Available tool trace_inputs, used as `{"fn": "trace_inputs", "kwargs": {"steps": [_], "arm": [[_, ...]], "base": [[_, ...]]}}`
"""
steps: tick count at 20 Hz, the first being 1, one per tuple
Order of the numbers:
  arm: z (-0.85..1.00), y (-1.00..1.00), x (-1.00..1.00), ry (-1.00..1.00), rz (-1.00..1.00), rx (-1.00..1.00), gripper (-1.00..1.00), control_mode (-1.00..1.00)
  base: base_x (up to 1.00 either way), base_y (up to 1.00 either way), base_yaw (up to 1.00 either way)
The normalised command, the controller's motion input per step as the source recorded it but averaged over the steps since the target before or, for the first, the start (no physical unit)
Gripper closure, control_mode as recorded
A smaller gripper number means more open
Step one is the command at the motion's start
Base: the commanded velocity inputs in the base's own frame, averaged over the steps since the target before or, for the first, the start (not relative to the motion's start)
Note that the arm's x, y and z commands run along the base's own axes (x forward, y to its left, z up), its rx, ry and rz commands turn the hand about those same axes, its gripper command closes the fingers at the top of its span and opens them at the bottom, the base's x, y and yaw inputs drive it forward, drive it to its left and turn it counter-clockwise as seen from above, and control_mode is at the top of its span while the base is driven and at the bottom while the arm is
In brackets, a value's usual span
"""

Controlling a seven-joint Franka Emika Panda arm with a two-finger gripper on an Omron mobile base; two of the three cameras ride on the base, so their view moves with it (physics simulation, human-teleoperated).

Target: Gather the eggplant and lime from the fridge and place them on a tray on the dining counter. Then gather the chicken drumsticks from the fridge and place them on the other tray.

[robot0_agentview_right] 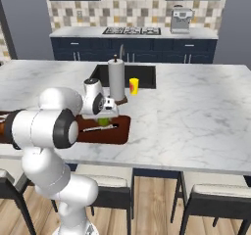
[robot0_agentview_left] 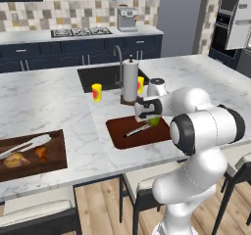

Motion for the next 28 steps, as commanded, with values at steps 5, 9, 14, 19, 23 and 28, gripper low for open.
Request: {"fn": "trace_inputs", "kwargs": {"steps": [5,9,14,19,23,28], "arm": [[-0.36,-0.02,0.2,-0.02,-0.01,0.0,1.0,-1.0],[-0.3,-0.01,0.24,0.0,-0.02,0.0,1.0,-1.0],[-0.28,-0.01,0.1,0.0,-0.03,0.0,1.0,-1.0],[-0.13,-0.02,0.09,0.01,-0.06,0.0,1.0,-1.0],[-0.03,-0.04,0.06,0.03,-0.05,0.0,1.0,-1.0],[-0.1,0.0,0.09,0.0,0.0,0.0,1.0,-1.0]], "base": [[0.0,0.0,0.0],[0.0,0.0,0.0],[0.0,0.0,0.0],[0.0,0.0,0.0],[0.0,0.0,0.0],[0.0,0.0,0.0]]}}
